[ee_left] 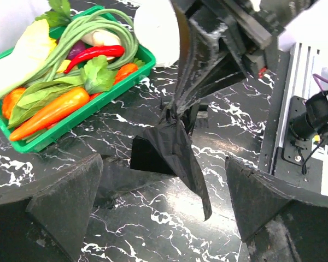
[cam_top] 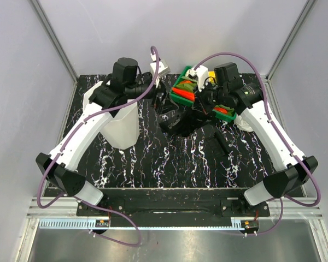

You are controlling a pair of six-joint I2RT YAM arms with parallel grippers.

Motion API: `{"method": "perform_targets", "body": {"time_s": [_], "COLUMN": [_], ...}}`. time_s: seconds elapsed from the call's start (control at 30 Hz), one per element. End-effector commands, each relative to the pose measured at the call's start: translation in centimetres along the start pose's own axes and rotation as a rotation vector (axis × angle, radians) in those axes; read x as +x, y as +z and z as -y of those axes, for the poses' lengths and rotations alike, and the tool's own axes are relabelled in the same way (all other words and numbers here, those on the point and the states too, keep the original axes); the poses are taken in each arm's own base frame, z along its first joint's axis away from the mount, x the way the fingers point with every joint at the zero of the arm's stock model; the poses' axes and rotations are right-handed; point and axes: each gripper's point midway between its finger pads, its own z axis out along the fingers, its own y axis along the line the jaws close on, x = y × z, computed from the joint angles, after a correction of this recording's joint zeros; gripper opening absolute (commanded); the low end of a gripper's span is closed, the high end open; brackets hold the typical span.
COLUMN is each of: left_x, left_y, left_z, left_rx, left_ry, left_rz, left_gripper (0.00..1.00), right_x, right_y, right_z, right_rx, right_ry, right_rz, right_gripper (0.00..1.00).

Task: Put the trash bags into the trash bin
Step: Unfold the trash bag at the center of the board.

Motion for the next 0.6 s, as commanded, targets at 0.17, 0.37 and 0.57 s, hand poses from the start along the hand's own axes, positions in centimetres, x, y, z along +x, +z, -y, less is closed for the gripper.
{"method": "perform_targets", "body": {"time_s": [0.17, 0.37, 0.57], "left_x": [3.6, 5.8, 7.5], "left_y": [3.2, 4.8, 6.1], "left_z": [3.4, 2.7, 2.8], "left_rx": [0.135, 0.117, 0.144], "left_ry": [0.044, 0.026, -0.001], "left_rz": [-0.1, -0.167, -0.203], "left_gripper": [0.99, 0.99, 0.94], "right_x": [-1.4, -1.6, -1.5], "right_y": [-1.3, -1.9, -2.3], "right_z": [-0.2, -0.4, -0.4], "right_rx": [-0.011, -0.007, 0.004], "right_ry": [0.006, -0.011, -0.014], "right_rz": [0.054, 0.07, 0.078], "right_gripper": [0.0, 0.0, 0.0]}}
